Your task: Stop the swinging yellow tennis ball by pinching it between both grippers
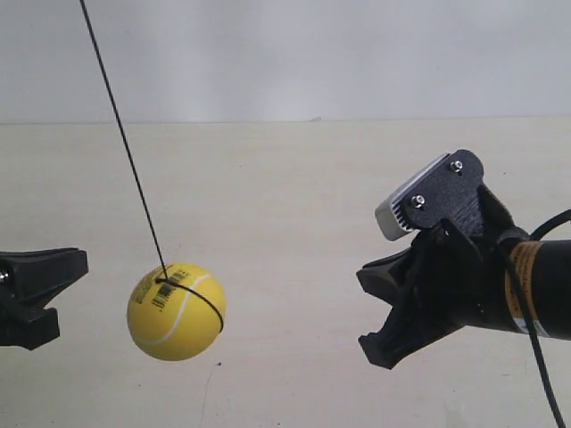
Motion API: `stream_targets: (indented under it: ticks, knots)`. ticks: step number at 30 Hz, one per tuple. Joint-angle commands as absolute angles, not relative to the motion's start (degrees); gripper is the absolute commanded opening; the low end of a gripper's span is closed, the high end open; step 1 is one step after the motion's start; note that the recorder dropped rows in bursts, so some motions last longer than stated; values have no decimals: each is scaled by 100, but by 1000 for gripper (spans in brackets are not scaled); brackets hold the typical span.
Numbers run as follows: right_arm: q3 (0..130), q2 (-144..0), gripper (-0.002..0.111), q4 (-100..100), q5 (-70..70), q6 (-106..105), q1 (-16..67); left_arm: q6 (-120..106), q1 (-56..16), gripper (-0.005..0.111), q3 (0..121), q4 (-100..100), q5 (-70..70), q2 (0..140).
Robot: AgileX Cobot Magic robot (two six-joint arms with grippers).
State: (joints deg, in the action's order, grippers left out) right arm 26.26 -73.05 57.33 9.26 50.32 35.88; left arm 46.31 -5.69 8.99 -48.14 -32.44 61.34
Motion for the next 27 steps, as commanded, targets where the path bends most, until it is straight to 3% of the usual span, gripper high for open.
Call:
stream_targets:
  ticks: [1, 9, 18, 27]
  knots:
    - [2678, -7311, 0, 5605, 466, 5042, 3597, 4669, -587, 5, 857, -4528, -2496, 5548]
    - [2665, -6457, 0, 5605, -50, 5136, 3597, 4694, -587, 5, 518, -4258, -2100, 3990]
    - [2288, -4535, 0, 5582, 344, 5383, 3597, 4929, -587, 5, 113, -4258, -2016, 2311]
    - [1998, -2414, 0, 5582, 291, 5783, 3597, 5847, -587, 5, 75, -4627, -1864, 1523]
